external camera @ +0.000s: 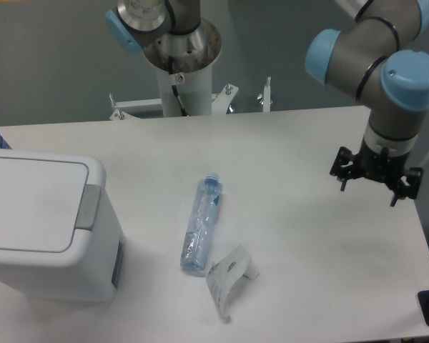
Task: Open the trash can
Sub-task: 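Move the gripper from its start pose toward the white trash can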
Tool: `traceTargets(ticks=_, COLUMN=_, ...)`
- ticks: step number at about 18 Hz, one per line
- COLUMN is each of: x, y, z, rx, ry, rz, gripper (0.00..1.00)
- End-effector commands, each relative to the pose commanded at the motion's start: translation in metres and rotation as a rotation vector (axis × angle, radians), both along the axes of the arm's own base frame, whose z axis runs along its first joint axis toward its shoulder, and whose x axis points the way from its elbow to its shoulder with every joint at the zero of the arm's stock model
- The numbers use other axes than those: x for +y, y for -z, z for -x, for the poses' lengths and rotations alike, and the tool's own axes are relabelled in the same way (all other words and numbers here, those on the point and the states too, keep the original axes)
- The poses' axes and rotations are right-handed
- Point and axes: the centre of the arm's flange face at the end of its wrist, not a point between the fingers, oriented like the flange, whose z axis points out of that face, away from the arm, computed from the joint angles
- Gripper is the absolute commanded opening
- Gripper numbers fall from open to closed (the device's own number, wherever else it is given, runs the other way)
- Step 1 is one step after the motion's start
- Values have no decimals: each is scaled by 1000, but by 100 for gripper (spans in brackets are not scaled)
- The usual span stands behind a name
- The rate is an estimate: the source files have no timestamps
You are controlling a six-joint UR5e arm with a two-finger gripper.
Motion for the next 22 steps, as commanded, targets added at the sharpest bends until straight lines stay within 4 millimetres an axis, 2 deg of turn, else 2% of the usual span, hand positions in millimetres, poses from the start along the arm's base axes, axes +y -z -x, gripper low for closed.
traceTargets(ticks=2, x=1, y=2, z=-2, rx=-5, ry=3, rz=3, gripper=100)
traceTargets(ticks=6, x=20, y=-6, z=-17, rx=-23, ry=21, rz=-55, gripper=100)
traceTargets(ticks=8, x=24, y=-1, z=-24, rx=-67, ry=-39, rz=-103, gripper=100)
traceTargets(ticks=10, x=27, y=-5, z=-29, rx=-81, ry=-113, rz=-127, gripper=100)
traceTargets(ticks=13, x=42, y=-8, z=-42, rx=-138, ry=-227, rz=-192, gripper=100)
traceTargets(ticks=18, x=91, y=-32, z=-85, rx=-315, ry=-348, rz=-379, gripper=100)
traceTargets(ticks=20, x=98, y=-57, z=-100, rx=-338, ry=-361, rz=-462, gripper=100)
traceTargets(ticks=22, x=114, y=-81, z=-127, rx=-333, ry=-355, rz=-507, gripper=100)
